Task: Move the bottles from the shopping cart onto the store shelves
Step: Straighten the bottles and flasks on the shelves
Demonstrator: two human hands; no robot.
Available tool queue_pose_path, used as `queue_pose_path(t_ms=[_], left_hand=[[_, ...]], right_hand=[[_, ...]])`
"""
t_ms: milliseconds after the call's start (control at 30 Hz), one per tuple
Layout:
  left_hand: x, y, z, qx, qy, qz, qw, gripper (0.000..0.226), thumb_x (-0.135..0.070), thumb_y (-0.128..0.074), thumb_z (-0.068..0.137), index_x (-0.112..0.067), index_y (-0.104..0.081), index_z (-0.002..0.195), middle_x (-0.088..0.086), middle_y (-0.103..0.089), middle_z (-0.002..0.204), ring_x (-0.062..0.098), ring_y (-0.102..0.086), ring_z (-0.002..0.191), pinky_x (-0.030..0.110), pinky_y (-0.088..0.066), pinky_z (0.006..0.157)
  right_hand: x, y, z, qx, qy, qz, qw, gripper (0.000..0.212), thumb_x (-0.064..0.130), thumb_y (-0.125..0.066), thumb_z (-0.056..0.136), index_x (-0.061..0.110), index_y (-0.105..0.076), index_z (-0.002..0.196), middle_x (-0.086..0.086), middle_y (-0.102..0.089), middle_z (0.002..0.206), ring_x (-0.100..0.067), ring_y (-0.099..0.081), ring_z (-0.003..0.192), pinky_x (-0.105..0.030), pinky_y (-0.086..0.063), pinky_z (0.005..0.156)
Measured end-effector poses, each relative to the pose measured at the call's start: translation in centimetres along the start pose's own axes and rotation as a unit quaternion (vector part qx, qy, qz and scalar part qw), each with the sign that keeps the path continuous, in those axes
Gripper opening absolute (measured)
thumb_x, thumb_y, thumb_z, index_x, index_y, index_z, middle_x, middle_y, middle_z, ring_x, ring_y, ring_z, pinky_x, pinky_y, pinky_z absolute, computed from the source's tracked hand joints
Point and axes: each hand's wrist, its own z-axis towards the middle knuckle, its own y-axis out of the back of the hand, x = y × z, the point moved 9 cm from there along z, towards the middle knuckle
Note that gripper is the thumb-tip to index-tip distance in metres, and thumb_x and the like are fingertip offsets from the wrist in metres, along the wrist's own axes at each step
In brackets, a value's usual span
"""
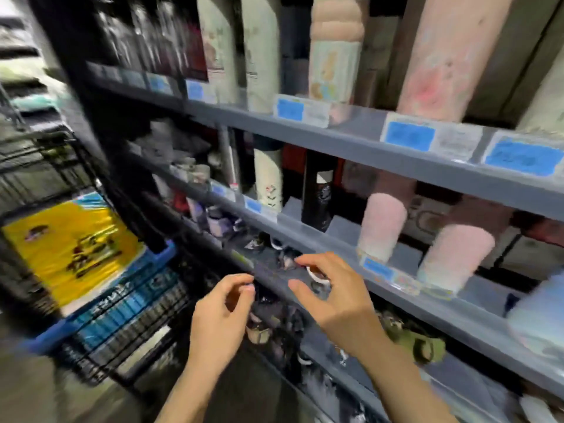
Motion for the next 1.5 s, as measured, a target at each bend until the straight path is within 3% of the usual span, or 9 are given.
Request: queue_pose_path(t_ms=[167,400,700,833,967,1133,1267,1333,1500], left_hand=[[3.8,2.9,3.4,-0.038,0.035,0.037,0.998,0.004,-0.041,-0.062,0.086,-0.04,-0.066,0.086,-0.014,-0.07,0.079,0.011,-0.067,0.074,0.031,-0.05,0.077],[6.1,-1.9,12.1,-0.011,0.048,0.071,0.996,0.022,-0.022,-0.064,0.091,-0.042,-0.063,0.082,-0.007,-0.07,0.074,0.01,-0.064,0.07,0.035,-0.051,0.074],[9.0,0.3,22.7,-0.095,0.04,0.091,0.991,0.014,-0.023,-0.061,0.094,-0.023,-0.068,0.106,-0.007,-0.068,0.097,0.0,-0.061,0.084,0.008,-0.042,0.071],[11.2,1.1,27.6,-0.087,0.01,0.134,0.987,0.032,-0.024,-0.058,0.095,-0.014,-0.059,0.125,-0.001,-0.061,0.112,0.018,-0.059,0.105,0.03,-0.046,0.09],[12.5,1.8,32.5,-0.055,-0.079,0.185,0.978,0.049,-0.04,-0.053,0.096,-0.008,-0.053,0.133,0.008,-0.057,0.126,0.022,-0.05,0.118,0.02,-0.032,0.098],[14.2,1.7,38.4,-0.02,-0.208,0.203,0.957,0.067,-0.056,-0.038,0.096,-0.003,-0.054,0.133,0.018,-0.05,0.14,0.029,-0.041,0.132,0.025,-0.02,0.115],[16.8,-0.2,40.1,0.052,-0.302,0.201,0.93,0.065,-0.054,-0.038,0.098,-0.007,-0.043,0.143,0.017,-0.041,0.148,0.034,-0.034,0.14,0.057,-0.031,0.111],[18.7,-0.8,40.1,0.078,-0.306,0.206,0.926,0.065,-0.059,-0.031,0.098,-0.016,-0.033,0.147,0.011,-0.033,0.153,0.027,-0.022,0.146,0.059,-0.03,0.11],[20.5,-1.6,40.3,0.093,-0.317,0.214,0.919,0.065,-0.065,-0.029,0.095,-0.021,-0.037,0.143,0.011,-0.04,0.149,0.031,-0.027,0.143,0.056,-0.027,0.111]], right_hand=[[0.7,-5.3,5.2,0.057,0.026,0.015,0.998,0.025,0.028,-0.07,0.086,0.02,-0.065,0.108,0.013,-0.058,0.104,0.018,-0.045,0.095,0.002,-0.03,0.083],[-3.3,-7.9,12.1,0.038,0.015,0.032,0.999,0.031,0.041,-0.063,0.081,0.02,-0.067,0.103,0.015,-0.061,0.1,0.017,-0.049,0.094,0.0,-0.033,0.082],[-6.1,-10.6,16.5,0.083,-0.011,0.011,0.996,0.038,0.045,-0.06,0.08,0.027,-0.063,0.114,0.026,-0.052,0.104,0.0,-0.053,0.103,-0.021,-0.043,0.091],[-5.4,-12.1,18.1,0.03,0.026,0.035,0.999,0.031,0.045,-0.054,0.08,0.03,-0.061,0.106,0.03,-0.05,0.099,0.003,-0.05,0.092,-0.021,-0.046,0.084],[-4.9,-13.7,20.7,-0.033,0.025,0.037,0.998,0.025,0.037,-0.059,0.081,0.027,-0.06,0.103,0.019,-0.056,0.107,-0.001,-0.057,0.101,-0.014,-0.045,0.085],[-4.1,-16.6,24.1,-0.13,-0.02,-0.002,0.991,0.059,0.038,-0.063,0.082,0.035,-0.035,0.135,0.016,-0.042,0.13,-0.006,-0.048,0.12,-0.032,-0.048,0.095],[-3.5,-18.3,27.1,-0.21,-0.04,-0.036,0.976,0.076,0.036,-0.066,0.083,0.034,-0.02,0.144,0.011,-0.03,0.141,-0.015,-0.04,0.132,-0.043,-0.044,0.103],[-3.3,-18.9,28.5,-0.233,-0.021,-0.081,0.969,0.077,0.039,-0.065,0.083,0.028,-0.02,0.144,0.015,-0.03,0.137,-0.024,-0.041,0.131,-0.047,-0.043,0.102],[-5.6,-19.6,30.8,-0.273,-0.162,-0.119,0.941,0.088,0.057,-0.073,0.07,0.012,-0.031,0.134,0.009,-0.032,0.112,-0.005,-0.037,0.105,-0.019,-0.043,0.086]])
